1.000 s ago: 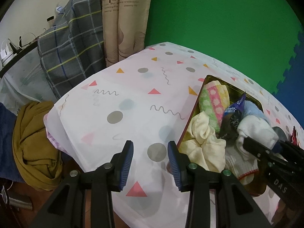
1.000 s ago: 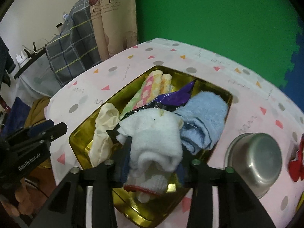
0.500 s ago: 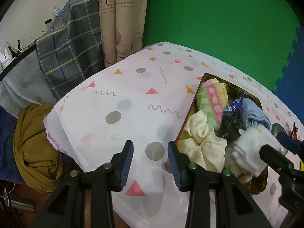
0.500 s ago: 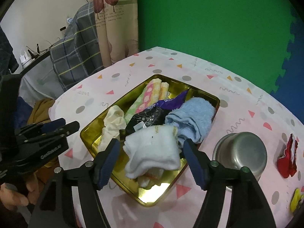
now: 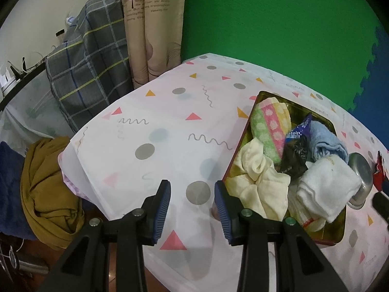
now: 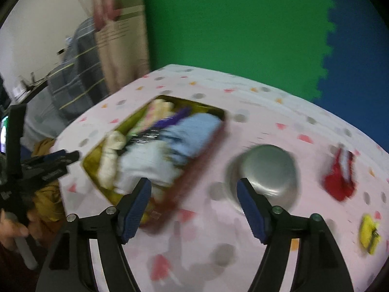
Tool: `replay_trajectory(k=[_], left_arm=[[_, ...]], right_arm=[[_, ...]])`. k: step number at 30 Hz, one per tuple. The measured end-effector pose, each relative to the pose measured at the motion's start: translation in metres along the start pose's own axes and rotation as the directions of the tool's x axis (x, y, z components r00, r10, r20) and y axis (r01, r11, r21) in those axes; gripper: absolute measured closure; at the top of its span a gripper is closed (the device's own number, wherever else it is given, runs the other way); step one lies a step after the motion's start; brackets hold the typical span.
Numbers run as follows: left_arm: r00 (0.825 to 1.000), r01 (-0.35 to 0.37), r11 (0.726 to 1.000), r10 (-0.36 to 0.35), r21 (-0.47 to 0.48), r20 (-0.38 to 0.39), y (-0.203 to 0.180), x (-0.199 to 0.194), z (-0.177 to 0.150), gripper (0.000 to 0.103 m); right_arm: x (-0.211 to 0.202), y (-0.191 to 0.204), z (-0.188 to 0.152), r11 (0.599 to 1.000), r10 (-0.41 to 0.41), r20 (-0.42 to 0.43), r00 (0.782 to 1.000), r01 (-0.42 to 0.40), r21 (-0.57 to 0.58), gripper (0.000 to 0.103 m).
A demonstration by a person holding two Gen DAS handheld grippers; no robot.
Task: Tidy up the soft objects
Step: 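Move the right gripper to the yellow baby shoe and close on it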
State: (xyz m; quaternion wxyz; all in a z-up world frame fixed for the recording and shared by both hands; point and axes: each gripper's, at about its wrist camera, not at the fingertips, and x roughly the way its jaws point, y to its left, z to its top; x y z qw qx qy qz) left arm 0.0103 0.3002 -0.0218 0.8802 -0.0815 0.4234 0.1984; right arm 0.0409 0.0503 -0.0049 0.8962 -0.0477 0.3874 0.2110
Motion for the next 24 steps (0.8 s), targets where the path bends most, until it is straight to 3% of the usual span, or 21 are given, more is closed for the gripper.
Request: replay_trajectory(k=[5, 11, 15, 19, 24], left_arm=[[1.000, 0.000, 1.000, 0.000, 0.017, 0.001, -0.003, 0.000, -0.001, 0.065], [1.000, 0.004, 0.999, -0.004, 0.040, -0.005, -0.009, 0.002, -0.002, 0.065], [1.000, 0.000, 0.998, 0.000, 0.056, -0.007, -0.012, 0.004, -0.003, 0.065], [1.000, 0.006, 0.998, -0.006, 0.057, -0.008, -0.013, 0.005, -0.003, 0.065], [1.000, -0.006, 0.997, 0.007, 0.074, -0.003, -0.017, 0.005, -0.003, 0.065]], right_arm=[[-0.015, -0.066, -0.021, 0.989, -0.120, -0.002, 0.993, 0.119, 0.090, 0.033], [-0.039, -0.168, -0.051, 0.925, -0.310, -0.038, 0.950, 0.311, 0.220, 0.033], [-0.055, -0.222, -0.070, 0.873, -0.395, -0.054, 0.917, 0.393, 0.288, 0.033], [-0.054, -0.256, -0.084, 0.845, -0.432, -0.086, 0.898, 0.436, 0.308, 0.033], [-0.040, -0.277, -0.104, 0.842, -0.402, -0.132, 0.906, 0.422, 0.336, 0.033]])
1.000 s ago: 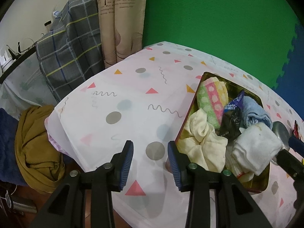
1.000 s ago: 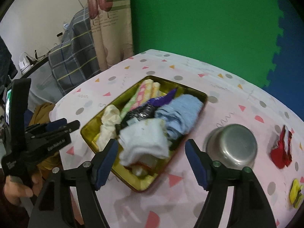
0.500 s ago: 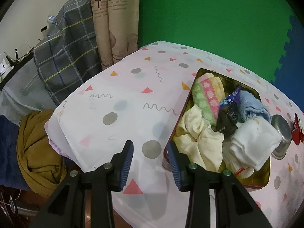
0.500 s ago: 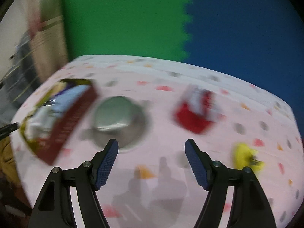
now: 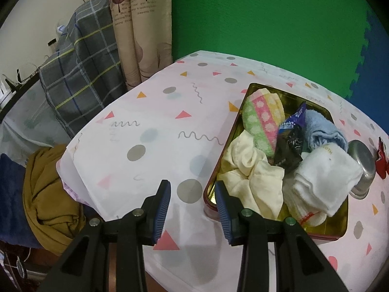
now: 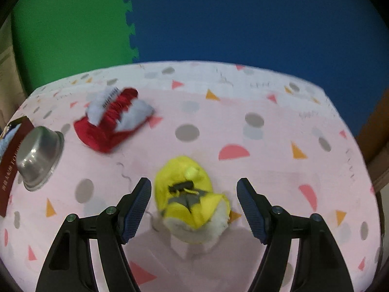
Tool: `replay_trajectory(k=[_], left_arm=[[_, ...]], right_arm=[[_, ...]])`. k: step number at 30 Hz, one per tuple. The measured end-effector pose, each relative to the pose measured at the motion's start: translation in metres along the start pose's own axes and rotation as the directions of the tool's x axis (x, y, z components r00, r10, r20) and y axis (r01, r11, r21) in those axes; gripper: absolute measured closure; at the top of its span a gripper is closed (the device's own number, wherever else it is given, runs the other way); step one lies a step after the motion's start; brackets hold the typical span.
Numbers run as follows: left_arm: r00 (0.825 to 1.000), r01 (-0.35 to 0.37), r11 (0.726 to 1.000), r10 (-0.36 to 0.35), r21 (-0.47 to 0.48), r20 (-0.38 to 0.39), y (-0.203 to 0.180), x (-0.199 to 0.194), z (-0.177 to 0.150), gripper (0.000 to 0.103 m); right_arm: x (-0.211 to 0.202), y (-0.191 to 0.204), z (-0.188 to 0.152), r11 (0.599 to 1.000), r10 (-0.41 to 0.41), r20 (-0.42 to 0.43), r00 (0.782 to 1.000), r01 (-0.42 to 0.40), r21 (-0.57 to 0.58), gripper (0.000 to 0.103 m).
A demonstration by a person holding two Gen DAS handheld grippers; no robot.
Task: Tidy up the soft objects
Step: 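Move the right gripper to the yellow baby shoe and close on it, then grasp and lift the red-and-white pouch with the left gripper while the right holds the shoe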
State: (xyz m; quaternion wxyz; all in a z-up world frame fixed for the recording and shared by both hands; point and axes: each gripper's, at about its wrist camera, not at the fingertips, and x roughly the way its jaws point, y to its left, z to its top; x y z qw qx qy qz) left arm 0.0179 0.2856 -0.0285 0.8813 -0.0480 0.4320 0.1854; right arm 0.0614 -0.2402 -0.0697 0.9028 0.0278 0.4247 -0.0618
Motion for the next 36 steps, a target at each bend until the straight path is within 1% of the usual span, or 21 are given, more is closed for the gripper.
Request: replay_trajectory(k=[3, 4, 5, 7, 8, 10, 11, 13, 15, 17, 20, 22, 24, 25, 29, 32, 35, 36], left_arm=[[1.000, 0.005, 1.000, -0.005, 0.022, -0.002, -0.005, 0.001, 0.000, 0.065], [1.000, 0.008, 1.000, -0.008, 0.028, -0.001, -0.006, 0.001, 0.000, 0.065], [1.000, 0.017, 0.999, -0.017, 0.034, 0.001, -0.008, 0.000, -0.001, 0.065], [0.999, 0.037, 0.998, -0.037, 0.042, -0.004, -0.011, 0.000, 0.000, 0.065], [0.999, 0.054, 0.998, -0.053, 0.037, -0.006, -0.013, -0.002, 0.000, 0.065], [0.999, 0.052, 0.997, -0.052, 0.051, 0.014, -0.018, -0.009, 0.002, 0.065], [0.999, 0.041, 0.996, -0.043, 0.073, 0.030, -0.024, -0.016, 0.002, 0.065], [0.997, 0.043, 0.993, -0.049, 0.106, 0.056, -0.036, -0.027, 0.004, 0.065], [0.995, 0.071, 0.987, -0.081, 0.144, 0.064, -0.052, -0.040, 0.006, 0.065], [0.989, 0.122, 0.975, -0.135, 0.185, 0.057, -0.070, -0.050, 0.005, 0.065], [0.976, 0.205, 0.945, -0.217, 0.254, 0.022, -0.105, -0.061, 0.000, 0.065], [0.965, 0.246, 0.923, -0.261, 0.294, 0.010, -0.129, -0.067, -0.004, 0.065], [0.953, 0.288, 0.899, -0.303, 0.329, -0.006, -0.154, -0.072, -0.007, 0.065], [0.942, 0.322, 0.881, -0.335, 0.347, -0.024, -0.168, -0.074, -0.008, 0.065], [0.914, 0.393, 0.830, -0.400, 0.397, -0.068, -0.214, -0.078, -0.009, 0.065], [0.896, 0.429, 0.793, -0.436, 0.431, -0.090, -0.246, -0.082, -0.008, 0.065], [0.880, 0.460, 0.768, -0.460, 0.446, -0.115, -0.273, -0.080, -0.006, 0.065], [0.870, 0.481, 0.757, -0.475, 0.443, -0.133, -0.283, -0.079, -0.004, 0.065]], right_arm=[[0.007, -0.004, -0.008, 1.000, 0.025, -0.007, 1.000, -0.025, 0.014, 0.034], [0.009, -0.004, -0.009, 0.999, 0.031, -0.005, 0.999, -0.031, 0.014, 0.037], [0.011, -0.004, -0.010, 0.999, 0.038, -0.004, 0.999, -0.038, 0.014, 0.043], [0.013, -0.003, -0.011, 0.999, 0.038, -0.009, 0.999, -0.038, 0.011, 0.045], [0.013, -0.002, -0.011, 0.999, 0.038, -0.005, 0.999, -0.038, 0.010, 0.054], [0.012, -0.003, -0.009, 0.999, 0.050, -0.002, 0.999, -0.050, 0.009, 0.057], [0.013, -0.004, -0.009, 0.999, 0.050, -0.003, 0.999, -0.050, 0.009, 0.058], [0.012, -0.005, -0.009, 0.999, 0.052, 0.002, 0.999, -0.052, 0.013, 0.060], [0.012, -0.007, -0.009, 0.998, 0.057, 0.004, 0.998, -0.057, 0.017, 0.061], [0.011, -0.008, -0.009, 0.998, 0.054, 0.004, 0.999, -0.054, 0.022, 0.062], [0.010, -0.014, -0.011, 0.999, 0.045, 0.005, 0.999, -0.045, 0.026, 0.062], [0.008, -0.020, -0.012, 0.999, 0.036, 0.003, 0.999, -0.037, 0.022, 0.062], [0.007, -0.027, -0.014, 0.999, 0.026, -0.001, 1.000, -0.026, 0.023, 0.062], [0.005, -0.031, -0.016, 1.000, 0.014, -0.001, 1.000, -0.014, 0.021, 0.062], [0.002, -0.053, -0.021, 0.999, -0.019, -0.003, 1.000, 0.020, 0.043, 0.062], [0.002, -0.071, -0.023, 0.997, -0.048, -0.006, 0.999, 0.049, 0.066, 0.062], [0.003, -0.086, -0.024, 0.995, -0.035, -0.004, 0.999, 0.036, 0.097, 0.061], [0.004, -0.086, -0.024, 0.995, -0.035, -0.003, 0.999, 0.036, 0.098, 0.061]])
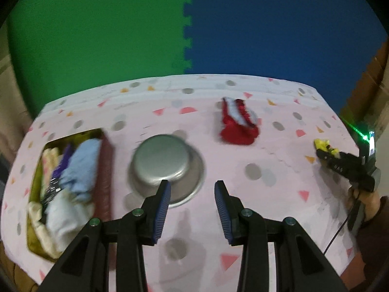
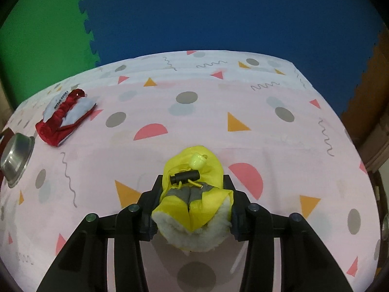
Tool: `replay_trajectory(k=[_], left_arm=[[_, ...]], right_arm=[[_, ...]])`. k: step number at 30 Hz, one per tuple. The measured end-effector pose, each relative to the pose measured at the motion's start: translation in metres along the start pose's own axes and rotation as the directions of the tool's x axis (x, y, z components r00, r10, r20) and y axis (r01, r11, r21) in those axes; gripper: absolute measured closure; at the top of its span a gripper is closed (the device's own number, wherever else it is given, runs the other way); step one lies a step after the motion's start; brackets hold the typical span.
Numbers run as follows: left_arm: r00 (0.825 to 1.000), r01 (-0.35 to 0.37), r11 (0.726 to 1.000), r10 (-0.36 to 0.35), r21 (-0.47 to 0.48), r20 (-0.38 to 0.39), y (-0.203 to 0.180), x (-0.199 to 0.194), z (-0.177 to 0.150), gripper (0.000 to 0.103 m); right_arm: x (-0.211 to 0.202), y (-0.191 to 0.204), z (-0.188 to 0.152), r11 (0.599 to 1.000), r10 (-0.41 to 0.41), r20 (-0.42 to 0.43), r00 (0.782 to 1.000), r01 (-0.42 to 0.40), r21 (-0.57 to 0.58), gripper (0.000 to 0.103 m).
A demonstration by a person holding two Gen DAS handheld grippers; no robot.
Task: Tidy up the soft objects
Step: 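Grasp and lift the red-and-white pouch with the left gripper while the right holds the shoe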
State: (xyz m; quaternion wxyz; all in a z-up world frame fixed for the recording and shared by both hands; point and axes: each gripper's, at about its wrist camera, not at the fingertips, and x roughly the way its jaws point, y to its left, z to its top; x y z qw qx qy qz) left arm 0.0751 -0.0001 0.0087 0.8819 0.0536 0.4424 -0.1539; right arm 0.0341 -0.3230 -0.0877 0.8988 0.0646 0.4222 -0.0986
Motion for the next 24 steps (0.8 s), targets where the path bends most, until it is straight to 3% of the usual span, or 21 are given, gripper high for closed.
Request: replay_trajectory(k=[7, 12, 20, 24], left_arm=[[0.995, 0.091, 0.994, -0.093, -0.068, -0.020, -0.019, 0.038, 0.034, 0.065], [0.979, 0.187, 0.974, -0.195, -0.125, -0.061, -0.029, 0.071, 0.059, 0.065], [0.979, 0.184, 0.978, -0.192, -0.103, -0.071, -0.041, 0.111, 0.090, 0.065], [0.973, 0.196, 0.968, -0.212, -0.155, -0.096, -0.037, 0.137, 0.099, 0.065]], right_arm=[[0.000, 0.009, 0.000, 0.999, -0.027, 0.000, 1.000, 0.027, -0.025, 0.060], [0.000, 0.011, -0.001, 0.999, -0.036, 0.000, 0.999, 0.036, -0.035, 0.059], [0.000, 0.009, -0.001, 0.999, -0.021, -0.002, 1.000, 0.021, -0.029, 0.057], [0.001, 0.007, -0.001, 1.000, -0.015, -0.003, 1.000, 0.015, -0.027, 0.056]])
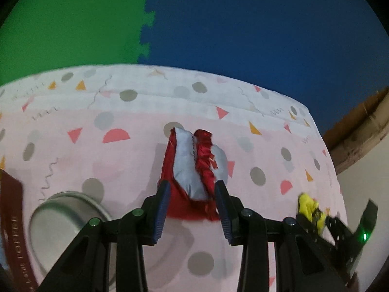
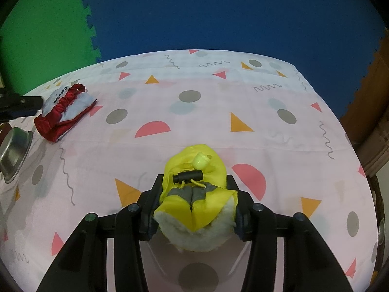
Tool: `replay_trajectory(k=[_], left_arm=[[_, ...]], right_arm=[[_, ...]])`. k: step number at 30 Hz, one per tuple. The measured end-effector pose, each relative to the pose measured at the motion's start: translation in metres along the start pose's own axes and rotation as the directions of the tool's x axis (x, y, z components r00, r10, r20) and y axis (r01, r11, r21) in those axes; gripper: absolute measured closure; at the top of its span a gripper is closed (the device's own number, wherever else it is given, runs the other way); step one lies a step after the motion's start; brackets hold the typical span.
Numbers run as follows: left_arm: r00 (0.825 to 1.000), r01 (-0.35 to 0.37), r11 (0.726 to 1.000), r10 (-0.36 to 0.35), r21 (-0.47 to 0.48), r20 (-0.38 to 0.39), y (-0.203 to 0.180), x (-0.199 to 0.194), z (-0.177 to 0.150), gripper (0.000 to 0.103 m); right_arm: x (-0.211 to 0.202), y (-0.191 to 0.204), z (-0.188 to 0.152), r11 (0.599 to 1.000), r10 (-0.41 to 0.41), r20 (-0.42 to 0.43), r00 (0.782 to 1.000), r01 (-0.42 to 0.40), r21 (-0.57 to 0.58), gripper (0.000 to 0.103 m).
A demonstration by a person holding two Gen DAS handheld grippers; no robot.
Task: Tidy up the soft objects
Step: 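Grasp and lift the red-and-white pouch with the left gripper while the right holds the shoe, then carry the red pouch into the gold tin and open the left gripper while the right holds the shoe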
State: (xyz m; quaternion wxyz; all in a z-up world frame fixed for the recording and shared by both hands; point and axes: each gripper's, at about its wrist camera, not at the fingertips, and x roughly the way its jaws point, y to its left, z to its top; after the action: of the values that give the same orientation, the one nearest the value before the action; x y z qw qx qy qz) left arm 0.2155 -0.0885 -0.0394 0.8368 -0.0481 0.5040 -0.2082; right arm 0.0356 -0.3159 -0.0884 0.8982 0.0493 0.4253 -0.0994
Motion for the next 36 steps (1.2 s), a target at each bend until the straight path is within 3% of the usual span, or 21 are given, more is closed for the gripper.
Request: replay_trajectory(k=[13, 19, 26, 36], left_arm=[[1.000, -0.008, 0.999, 0.007, -0.049, -0.008, 0.013, 0.047, 0.014, 0.060], [0.998, 0.057, 0.998, -0.057, -0.016, -0.003, 0.009, 0.045, 0.003, 0.060], [0.999, 0.030, 0.997, -0.029, 0.068, -0.018, -0.004, 0.039, -0.007, 0.085], [0.999, -0.041, 0.991, 0.040, 0.127, 0.014, -0.021, 0.011, -0.024, 0.089]], right_arm=[[0.000, -0.001, 0.000, 1.000, 0.008, -0.001, 1.000, -0.008, 0.003, 0.055], [0.000, -0.002, 0.000, 1.000, 0.008, -0.001, 1.000, -0.008, 0.004, 0.055], [0.000, -0.001, 0.000, 1.000, 0.009, -0.001, 1.000, -0.009, 0.005, 0.055], [0.000, -0.001, 0.000, 1.000, 0.010, -0.002, 1.000, -0.010, 0.006, 0.055]])
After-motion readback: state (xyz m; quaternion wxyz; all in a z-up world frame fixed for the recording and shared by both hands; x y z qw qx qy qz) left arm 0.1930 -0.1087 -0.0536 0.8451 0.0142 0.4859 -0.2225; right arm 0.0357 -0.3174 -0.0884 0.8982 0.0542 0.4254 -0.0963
